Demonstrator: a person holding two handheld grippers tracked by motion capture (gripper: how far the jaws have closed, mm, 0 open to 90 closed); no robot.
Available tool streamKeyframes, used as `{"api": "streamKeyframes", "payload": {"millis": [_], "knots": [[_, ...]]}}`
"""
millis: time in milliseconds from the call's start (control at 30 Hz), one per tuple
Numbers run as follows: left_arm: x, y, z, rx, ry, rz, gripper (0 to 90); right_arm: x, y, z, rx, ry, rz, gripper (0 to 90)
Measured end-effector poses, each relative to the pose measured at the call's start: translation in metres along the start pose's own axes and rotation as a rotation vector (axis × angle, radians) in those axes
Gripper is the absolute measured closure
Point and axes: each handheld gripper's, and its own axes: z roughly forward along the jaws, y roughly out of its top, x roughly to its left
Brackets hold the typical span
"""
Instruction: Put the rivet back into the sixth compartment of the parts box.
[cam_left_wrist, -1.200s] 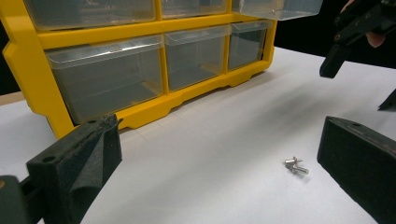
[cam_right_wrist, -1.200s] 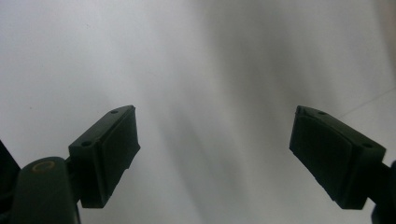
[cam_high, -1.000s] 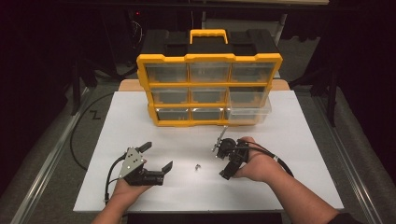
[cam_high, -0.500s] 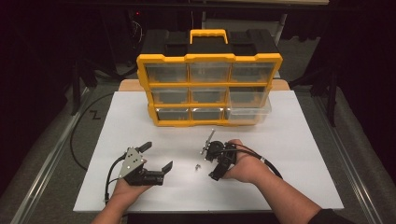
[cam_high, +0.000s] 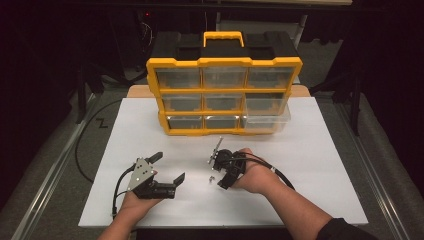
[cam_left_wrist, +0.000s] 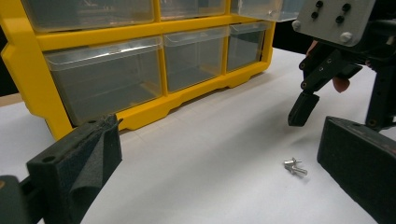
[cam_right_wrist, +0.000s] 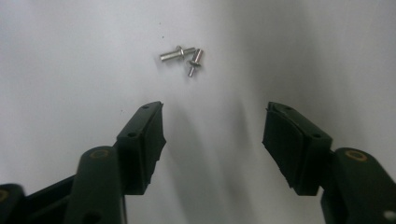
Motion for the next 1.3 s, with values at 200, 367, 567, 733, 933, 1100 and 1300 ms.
{"api": "streamKeyframes", "payload": {"millis": [200,367,567,733,933,1100,1300], "knots": [[0.0,0.0,-0.001,-0.006,0.001,-0.003,0.7,0.003,0.008,0.004,0.003,0.005,-0.013,50.2],[0.001,0.001,-0.001,-0.008,0.0,-0.003,0.7,0.005,0.014,0.008,0.005,0.006,-0.023,57.0],[0.001,0.001,-0.002,-0.011,0.001,-0.005,0.7,0.005,0.019,0.011,0.011,0.002,-0.034,63.3],[0.002,0.001,-0.002,-0.013,0.002,-0.007,0.7,0.005,0.022,0.014,0.017,-0.001,-0.037,65.9],[0.002,0.001,-0.002,-0.012,0.001,-0.008,0.7,0.004,0.024,0.014,0.027,0.001,-0.048,69.0],[0.002,0.001,-0.002,-0.012,0.001,-0.008,0.7,0.004,0.023,0.014,0.03,0.0,-0.043,71.4],[0.002,0.001,-0.002,-0.012,0.001,-0.009,0.7,0.002,0.024,0.015,0.034,0.0,-0.052,75.6]]}}
